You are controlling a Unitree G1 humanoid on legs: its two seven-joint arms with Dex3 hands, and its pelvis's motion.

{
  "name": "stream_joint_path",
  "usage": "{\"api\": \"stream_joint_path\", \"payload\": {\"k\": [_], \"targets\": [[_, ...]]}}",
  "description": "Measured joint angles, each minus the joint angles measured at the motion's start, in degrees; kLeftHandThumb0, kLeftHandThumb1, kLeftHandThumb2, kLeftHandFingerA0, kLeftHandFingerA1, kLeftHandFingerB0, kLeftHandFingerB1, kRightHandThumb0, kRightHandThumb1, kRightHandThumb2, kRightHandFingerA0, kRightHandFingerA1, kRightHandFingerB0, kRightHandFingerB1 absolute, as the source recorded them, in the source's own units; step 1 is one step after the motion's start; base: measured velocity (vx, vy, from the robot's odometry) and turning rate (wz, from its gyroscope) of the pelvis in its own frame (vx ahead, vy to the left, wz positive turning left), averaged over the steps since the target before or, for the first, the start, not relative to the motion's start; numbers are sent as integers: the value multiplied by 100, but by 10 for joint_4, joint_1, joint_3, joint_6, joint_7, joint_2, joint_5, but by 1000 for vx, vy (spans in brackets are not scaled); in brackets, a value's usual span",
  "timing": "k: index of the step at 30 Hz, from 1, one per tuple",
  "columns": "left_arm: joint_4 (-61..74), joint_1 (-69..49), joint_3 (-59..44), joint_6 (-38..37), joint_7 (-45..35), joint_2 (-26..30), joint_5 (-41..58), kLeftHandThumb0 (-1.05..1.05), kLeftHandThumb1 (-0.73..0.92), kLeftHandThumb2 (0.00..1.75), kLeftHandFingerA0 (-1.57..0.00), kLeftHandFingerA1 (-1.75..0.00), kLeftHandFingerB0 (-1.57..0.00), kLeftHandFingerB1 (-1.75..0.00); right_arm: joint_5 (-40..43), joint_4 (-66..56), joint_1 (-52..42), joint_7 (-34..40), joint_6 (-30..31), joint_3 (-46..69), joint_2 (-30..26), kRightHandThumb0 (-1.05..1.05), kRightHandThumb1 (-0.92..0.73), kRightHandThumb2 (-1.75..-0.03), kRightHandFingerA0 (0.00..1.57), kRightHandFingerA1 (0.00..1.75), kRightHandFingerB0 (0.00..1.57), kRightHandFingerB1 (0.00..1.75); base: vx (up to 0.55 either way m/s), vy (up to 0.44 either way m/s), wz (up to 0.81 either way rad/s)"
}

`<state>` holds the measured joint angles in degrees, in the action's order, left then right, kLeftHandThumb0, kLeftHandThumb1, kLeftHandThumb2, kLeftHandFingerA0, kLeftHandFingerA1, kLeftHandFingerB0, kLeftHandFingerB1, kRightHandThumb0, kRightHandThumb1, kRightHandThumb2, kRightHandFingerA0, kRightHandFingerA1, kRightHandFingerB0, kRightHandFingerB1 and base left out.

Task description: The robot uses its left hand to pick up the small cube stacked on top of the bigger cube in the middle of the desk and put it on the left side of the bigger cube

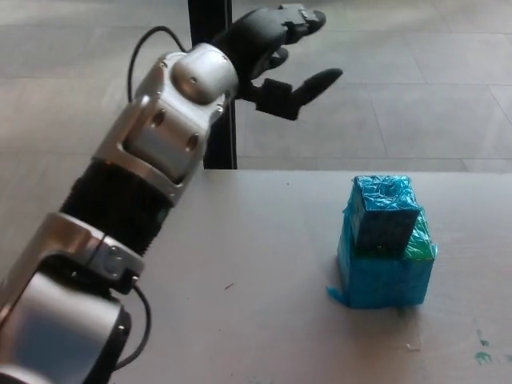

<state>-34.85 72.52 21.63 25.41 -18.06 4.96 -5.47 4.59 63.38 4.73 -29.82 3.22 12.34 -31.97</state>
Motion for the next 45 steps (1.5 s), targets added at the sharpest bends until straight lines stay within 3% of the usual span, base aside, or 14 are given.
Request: {"api": "stream_joint_path", "payload": {"k": [11,20,22,24,25,26,27,29,30,37,38,43,44,45], "targets": [[-110,28,53,-19,3,-116,-38,-98,56,107,-2,-22,-14,-1,-3,-12,3,2,-5,-11,0,-61,-72,-61,38,67,38,44,0,0,0],[-187,49,138,-47,2,-142,-97,-98,54,106,-1,-16,-17,-2,-6,-23,6,-2,-7,-18,-2,-61,-71,-61,39,63,34,41,0,0,0],[-197,50,159,-54,2,-142,-112,-95,49,102,0,-16,0,-10,-5,-22,6,-2,-7,-18,-2,-58,-72,-61,41,64,36,40,0,0,0],[-203,50,178,-63,2,-141,-126,-98,53,104,0,-10,-6,-9,-4,-21,7,-3,-7,-16,-2,-58,-72,-61,42,64,37,39,0,0,0],[-205,50,187,-67,1,-141,-134,-91,48,100,0,-16,-9,-21,-4,-21,7,-3,-7,-15,-2,-57,-70,-61,45,68,38,40,0,0,0],[-207,50,192,-70,1,-141,-139,-105,64,71,0,-27,-5,-32,-2,-21,8,-3,-7,-14,-2,-61,-72,-62,41,66,35,40,0,0,0],[-209,50,201,-75,1,-140,-146,-105,49,93,0,-15,-6,-23,-2,-21,8,-4,-7,-13,-2,-62,-72,-62,42,62,35,38,0,0,0],[-212,50,222,-85,1,-138,-162,-100,52,103,0,-13,-1,-15,-3,-21,8,-5,-7,-13,-2,-62,-72,-62,42,63,36,39,0,0,0],[-213,50,229,-90,1,-136,-168,-105,48,93,0,-10,-5,-17,-3,-21,8,-5,-7,-13,-2,-60,-73,-62,40,61,35,38,0,0,0],[-217,50,254,-105,-20,-135,-207,-97,50,102,0,-15,-10,-9,-5,-21,22,-5,-10,-20,-2,-62,-73,-62,43,65,36,40,0,0,0],[-218,49,254,-105,-22,-137,-211,-98,50,103,0,-16,0,-6,-7,-21,23,-5,-12,-22,-2,-61,-73,-62,44,65,37,40,0,0,0],[-226,43,239,-106,-35,-159,-214,-97,54,106,0,-24,-16,-3,-8,-23,27,-3,-14,-22,-2,-61,-72,-62,43,66,40,41,0,0,0],[-229,42,237,-106,-38,-163,-215,-105,63,63,-6,-54,0,-33,-8,-24,28,-3,-14,-22,-2,-60,-72,-62,44,67,38,42,0,0,0],[-229,42,237,-106,-38,-164,-215,-105,63,63,-6,-54,0,-33,-9,-24,28,-3,-14,-22,-2,-60,-72,-62,44,67,38,42,0,0,0]]}}
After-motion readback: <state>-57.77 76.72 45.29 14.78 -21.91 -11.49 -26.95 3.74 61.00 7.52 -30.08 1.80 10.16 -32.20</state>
